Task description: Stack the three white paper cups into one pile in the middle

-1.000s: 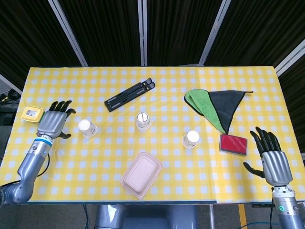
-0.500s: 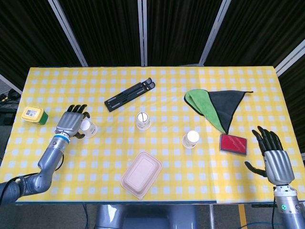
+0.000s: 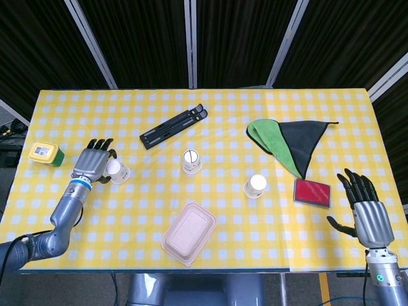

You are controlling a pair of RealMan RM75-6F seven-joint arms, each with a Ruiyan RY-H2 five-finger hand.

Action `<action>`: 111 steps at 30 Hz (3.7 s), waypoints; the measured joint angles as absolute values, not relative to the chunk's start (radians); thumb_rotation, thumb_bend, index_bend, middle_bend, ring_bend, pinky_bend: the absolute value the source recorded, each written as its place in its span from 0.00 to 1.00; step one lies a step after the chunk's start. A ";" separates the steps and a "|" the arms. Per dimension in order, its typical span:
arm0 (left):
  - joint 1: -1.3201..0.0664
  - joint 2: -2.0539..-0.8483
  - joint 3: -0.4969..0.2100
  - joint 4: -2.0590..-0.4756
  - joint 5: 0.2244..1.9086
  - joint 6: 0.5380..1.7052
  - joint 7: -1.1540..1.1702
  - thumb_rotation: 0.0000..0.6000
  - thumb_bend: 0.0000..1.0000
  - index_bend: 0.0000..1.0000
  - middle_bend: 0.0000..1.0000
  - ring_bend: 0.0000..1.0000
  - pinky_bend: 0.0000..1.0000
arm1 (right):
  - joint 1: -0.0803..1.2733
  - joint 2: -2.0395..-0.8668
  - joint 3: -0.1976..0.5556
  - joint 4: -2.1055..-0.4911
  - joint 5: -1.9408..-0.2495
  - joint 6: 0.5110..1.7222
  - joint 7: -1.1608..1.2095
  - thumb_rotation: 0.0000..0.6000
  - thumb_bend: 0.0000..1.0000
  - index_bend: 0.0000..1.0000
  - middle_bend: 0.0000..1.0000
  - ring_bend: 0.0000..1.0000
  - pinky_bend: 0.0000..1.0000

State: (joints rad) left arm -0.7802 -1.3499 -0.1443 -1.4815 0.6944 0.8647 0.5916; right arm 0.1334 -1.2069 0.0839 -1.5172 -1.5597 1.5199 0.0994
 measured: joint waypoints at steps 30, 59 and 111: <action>-0.839 -1.275 -0.282 -1.680 0.886 1.035 0.472 1.00 0.41 0.38 0.00 0.00 0.00 | 0.136 -1.197 0.106 -1.501 -1.514 1.500 0.161 1.00 0.06 0.08 0.00 0.00 0.00; -1.100 -1.540 -0.290 -1.469 0.663 0.931 0.644 1.00 0.40 0.36 0.00 0.00 0.00 | 0.156 -1.179 0.138 -1.450 -1.434 1.418 0.305 1.00 0.06 0.09 0.00 0.00 0.00; -0.389 -1.229 0.122 -1.690 1.219 1.578 0.262 1.00 0.06 0.00 0.00 0.00 0.00 | 0.251 -1.170 0.170 -1.626 -1.414 1.318 0.023 1.00 0.06 0.16 0.00 0.00 0.00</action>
State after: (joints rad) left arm -0.3885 -1.2290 0.1220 -1.6903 1.2188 1.5784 0.2623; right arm 0.2510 -1.1700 0.1704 -1.6261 -1.4143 1.3183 0.0225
